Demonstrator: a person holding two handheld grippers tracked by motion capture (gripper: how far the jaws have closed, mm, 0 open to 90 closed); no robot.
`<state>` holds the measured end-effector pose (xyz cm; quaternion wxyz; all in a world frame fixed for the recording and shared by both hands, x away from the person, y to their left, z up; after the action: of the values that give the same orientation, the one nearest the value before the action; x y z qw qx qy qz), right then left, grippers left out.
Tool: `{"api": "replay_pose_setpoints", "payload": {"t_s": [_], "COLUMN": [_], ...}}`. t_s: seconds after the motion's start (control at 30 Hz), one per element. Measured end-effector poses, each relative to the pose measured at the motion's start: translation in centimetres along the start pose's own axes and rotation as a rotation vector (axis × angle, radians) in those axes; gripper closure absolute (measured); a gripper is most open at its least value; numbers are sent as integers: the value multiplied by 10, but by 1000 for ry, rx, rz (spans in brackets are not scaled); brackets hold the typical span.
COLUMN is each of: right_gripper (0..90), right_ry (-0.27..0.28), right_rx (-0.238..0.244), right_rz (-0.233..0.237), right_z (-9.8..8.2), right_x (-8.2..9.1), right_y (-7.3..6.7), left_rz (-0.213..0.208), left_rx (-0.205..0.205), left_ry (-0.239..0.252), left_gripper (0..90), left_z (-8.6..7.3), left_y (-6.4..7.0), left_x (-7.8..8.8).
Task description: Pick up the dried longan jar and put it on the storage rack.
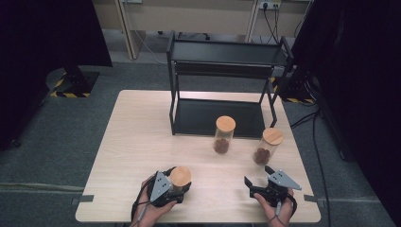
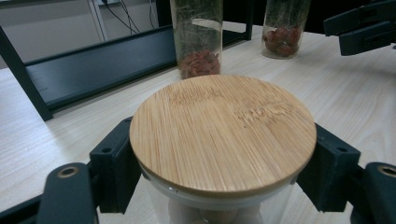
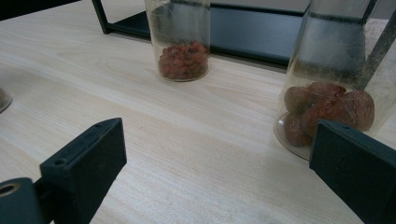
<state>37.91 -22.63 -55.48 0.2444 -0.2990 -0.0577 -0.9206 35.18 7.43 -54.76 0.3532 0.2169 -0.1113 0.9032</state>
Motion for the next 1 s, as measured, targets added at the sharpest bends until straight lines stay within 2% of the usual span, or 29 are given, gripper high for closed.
{"api": "replay_pose_setpoints", "payload": {"t_s": [0.27,0.53,1.0], "right_gripper": [42,43,43], "right_ry": [2,5,0], "right_rx": [-2,-5,-8], "right_rz": [1,3,7], "right_z": [0,0,0], "right_x": [0,0,0], "right_y": [0,1,0], "left_rz": [-5,-7,15], "left_rx": [-3,-10,0], "left_ry": [-1,16,42], "left_gripper": [254,256,256], "left_z": [1,13,32], "left_y": [1,3,-6], "left_x": [-1,-4,-7]}}
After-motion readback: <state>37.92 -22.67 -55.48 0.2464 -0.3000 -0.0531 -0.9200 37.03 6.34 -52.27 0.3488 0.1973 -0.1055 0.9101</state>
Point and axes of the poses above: each handheld gripper's, and its own axes: x roughly backward along the jaws, z roughly out of its top, y roughly to its right, the point moved 8 cm from there along -x, roughly forward along the jaws, and after that the axes turned 11 degrees about -y, right-handed, at the moved point
